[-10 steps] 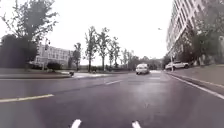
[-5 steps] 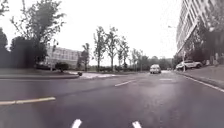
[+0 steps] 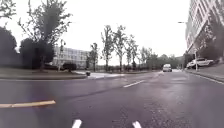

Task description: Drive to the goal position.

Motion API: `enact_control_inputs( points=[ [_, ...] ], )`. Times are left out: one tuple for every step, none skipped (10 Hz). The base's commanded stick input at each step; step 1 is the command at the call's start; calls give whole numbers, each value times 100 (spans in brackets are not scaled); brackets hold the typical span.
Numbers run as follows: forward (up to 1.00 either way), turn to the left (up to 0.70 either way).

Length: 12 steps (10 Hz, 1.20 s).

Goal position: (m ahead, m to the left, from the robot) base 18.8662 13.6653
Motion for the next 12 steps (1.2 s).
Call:
enact_control_inputs(
  points=[
    [70, 4],
    [70, 0],
    [70, 0],
    [70, 0],
    [70, 0],
    [70, 0],
    [70, 0],
    [70, 0],
    [70, 0],
    [70, 0],
    [70, 0],
    [70, 0]
  ],
)
